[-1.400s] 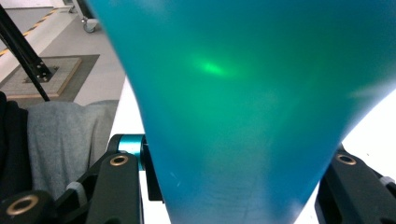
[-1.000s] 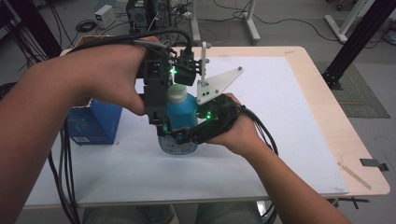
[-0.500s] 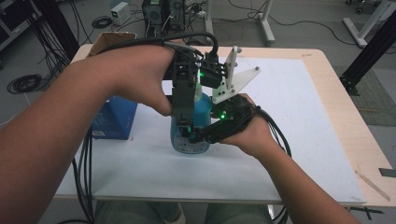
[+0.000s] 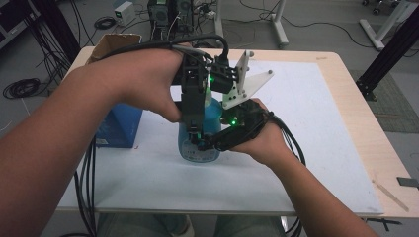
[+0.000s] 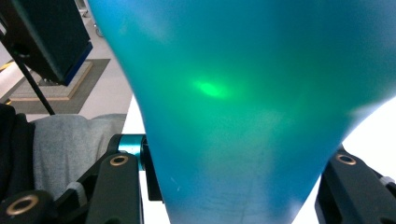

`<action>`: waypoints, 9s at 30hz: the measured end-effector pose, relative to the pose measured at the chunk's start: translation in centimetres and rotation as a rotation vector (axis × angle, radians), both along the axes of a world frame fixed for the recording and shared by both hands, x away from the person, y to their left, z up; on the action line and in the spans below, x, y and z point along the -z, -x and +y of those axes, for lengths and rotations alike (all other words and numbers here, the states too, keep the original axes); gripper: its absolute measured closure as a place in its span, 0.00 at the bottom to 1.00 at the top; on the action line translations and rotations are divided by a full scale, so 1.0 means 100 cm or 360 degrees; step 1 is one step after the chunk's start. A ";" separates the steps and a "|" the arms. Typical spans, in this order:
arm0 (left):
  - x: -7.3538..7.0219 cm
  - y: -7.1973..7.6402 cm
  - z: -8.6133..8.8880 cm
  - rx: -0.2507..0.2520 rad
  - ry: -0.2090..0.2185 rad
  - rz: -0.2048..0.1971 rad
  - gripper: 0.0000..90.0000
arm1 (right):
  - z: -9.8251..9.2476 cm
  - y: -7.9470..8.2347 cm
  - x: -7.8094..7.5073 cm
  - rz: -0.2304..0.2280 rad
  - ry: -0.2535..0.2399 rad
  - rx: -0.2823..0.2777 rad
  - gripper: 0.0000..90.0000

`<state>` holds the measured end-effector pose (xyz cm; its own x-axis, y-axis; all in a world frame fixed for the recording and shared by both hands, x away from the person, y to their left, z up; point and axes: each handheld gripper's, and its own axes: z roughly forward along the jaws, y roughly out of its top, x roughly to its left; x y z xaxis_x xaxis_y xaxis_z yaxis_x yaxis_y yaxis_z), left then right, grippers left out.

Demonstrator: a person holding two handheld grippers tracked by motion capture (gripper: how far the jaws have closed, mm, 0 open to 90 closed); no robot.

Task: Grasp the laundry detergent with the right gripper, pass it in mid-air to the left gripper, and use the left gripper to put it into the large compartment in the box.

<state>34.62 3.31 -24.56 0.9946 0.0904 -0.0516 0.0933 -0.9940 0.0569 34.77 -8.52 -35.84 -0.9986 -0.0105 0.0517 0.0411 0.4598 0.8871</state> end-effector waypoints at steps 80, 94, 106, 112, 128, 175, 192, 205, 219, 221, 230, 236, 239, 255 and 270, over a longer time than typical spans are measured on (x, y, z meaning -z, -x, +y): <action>-0.016 0.004 0.006 0.0000 -0.0048 -0.0080 0.43 | -0.035 0.007 -0.011 -0.0018 0.0026 -0.0006 0.14; -0.036 0.001 0.018 -0.0079 -0.0071 -0.0085 0.43 | -0.055 0.001 -0.026 -0.0088 0.0119 0.0116 0.01; -0.095 -0.014 0.052 -0.0320 0.0020 -0.0077 0.43 | -0.073 -0.005 -0.060 -0.0359 0.0795 0.0110 0.01; -0.125 -0.024 0.074 -0.0503 0.0023 -0.0089 0.43 | -0.090 -0.015 -0.076 -0.0325 0.0829 0.0150 0.01; -0.151 -0.054 0.159 -0.1260 -0.0030 -0.0183 0.43 | -0.121 -0.044 -0.102 -0.0200 0.1144 0.0170 0.01; 0.019 -0.093 0.208 -0.1118 -0.0148 -0.0062 0.43 | -0.125 -0.058 -0.106 -0.0156 0.1227 0.0234 0.01; 0.048 -0.096 0.207 -0.0943 -0.0134 -0.0068 0.43 | -0.126 -0.058 -0.102 -0.0141 0.1247 0.0241 0.01; 0.039 -0.097 0.209 -0.0988 -0.0112 -0.0054 0.30 | -0.127 -0.057 -0.098 -0.0132 0.1242 0.0232 0.01; -0.006 -0.089 0.205 -0.0956 -0.0126 -0.0089 0.24 | -0.132 -0.056 -0.100 -0.0125 0.1224 0.0253 0.01; -0.014 -0.087 0.203 -0.0953 -0.0127 -0.0095 0.23 | -0.132 -0.057 -0.100 -0.0122 0.1214 0.0253 0.01; -0.047 -0.077 0.185 -0.0819 -0.0037 -0.0111 0.16 | -0.131 -0.061 -0.103 -0.0121 0.1225 0.0246 0.01; -0.056 -0.069 0.157 -0.0587 0.0058 -0.0078 0.16 | -0.131 -0.069 -0.108 -0.0119 0.1233 0.0238 0.01; -0.055 -0.066 0.141 -0.0470 0.0064 -0.0089 0.11 | -0.130 -0.074 -0.107 -0.0118 0.1249 0.0234 0.01; -0.017 -0.068 0.082 -0.0152 -0.0045 -0.0029 0.02 | -0.125 -0.097 -0.088 -0.0047 0.1404 0.0202 0.01; 0.010 -0.072 0.065 -0.0097 -0.0085 0.0007 0.02 | -0.094 -0.112 -0.062 -0.0048 0.1546 0.0069 0.01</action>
<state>41.79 9.81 -25.56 0.9869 0.1536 -0.0493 0.1540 -0.9881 0.0033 45.96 -17.97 -29.67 -0.9982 0.0601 -0.0075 0.0587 0.9907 0.1228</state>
